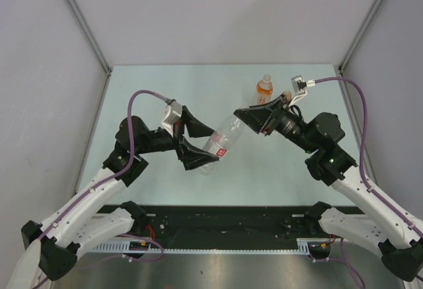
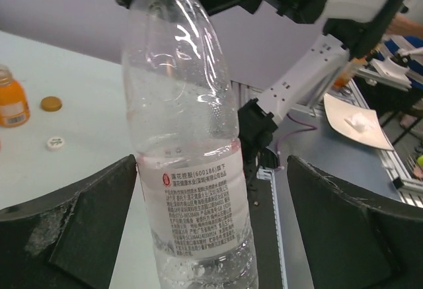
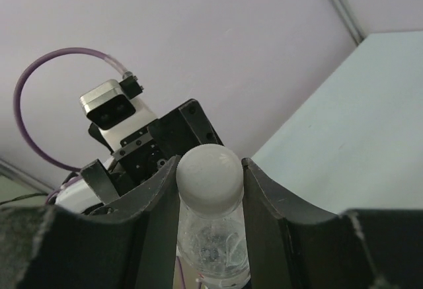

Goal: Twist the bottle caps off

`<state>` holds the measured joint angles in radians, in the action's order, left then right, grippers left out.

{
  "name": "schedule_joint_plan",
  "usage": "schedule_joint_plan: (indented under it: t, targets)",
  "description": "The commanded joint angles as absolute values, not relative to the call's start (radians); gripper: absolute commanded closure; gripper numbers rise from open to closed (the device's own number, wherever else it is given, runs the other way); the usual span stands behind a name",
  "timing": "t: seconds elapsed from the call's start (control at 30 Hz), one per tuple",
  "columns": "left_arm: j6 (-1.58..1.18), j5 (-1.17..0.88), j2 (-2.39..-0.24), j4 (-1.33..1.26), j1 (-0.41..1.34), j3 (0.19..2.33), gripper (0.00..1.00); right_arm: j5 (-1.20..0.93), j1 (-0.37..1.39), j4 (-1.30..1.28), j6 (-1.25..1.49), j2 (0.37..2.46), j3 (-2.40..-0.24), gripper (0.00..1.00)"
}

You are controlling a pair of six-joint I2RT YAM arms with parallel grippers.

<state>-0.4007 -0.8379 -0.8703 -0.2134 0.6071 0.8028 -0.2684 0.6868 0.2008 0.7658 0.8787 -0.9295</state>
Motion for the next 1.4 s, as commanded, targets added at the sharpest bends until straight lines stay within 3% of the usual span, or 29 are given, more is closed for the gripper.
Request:
schedule_joint_plan:
  t: [0.0,0.3,0.5,1.17,1.27,1.37]
  targets:
    - [-0.333,-0.904,-0.856,-0.225,0.641,0.841,0.00,-0.347,0.710,0.307,0.769,0.862,-0.930,1.00]
    - [-0.339,-0.917,-0.856,-0.238,0.653,0.805,0.00,-0.325,0.807,0.428,0.704,0.873,-0.893,1.00]
    - [-0.342,-0.902,-0.856,-0.245,0.660,0.792,0.00,-0.204,0.899,0.445,0.591,0.847,-0.876,1.00]
    - [-0.371,-0.902,-0.887,-0.302,0.712,0.764,0.01,-0.083,0.937,0.615,0.540,0.813,-0.793,1.00]
    - [-0.374,-0.908,-0.890,-0.319,0.713,0.759,0.07,-0.086,0.940,0.626,0.548,0.816,-0.787,1.00]
    - [-0.374,-0.926,-0.899,-0.328,0.715,0.758,0.26,-0.083,0.946,0.629,0.546,0.815,-0.785,1.00]
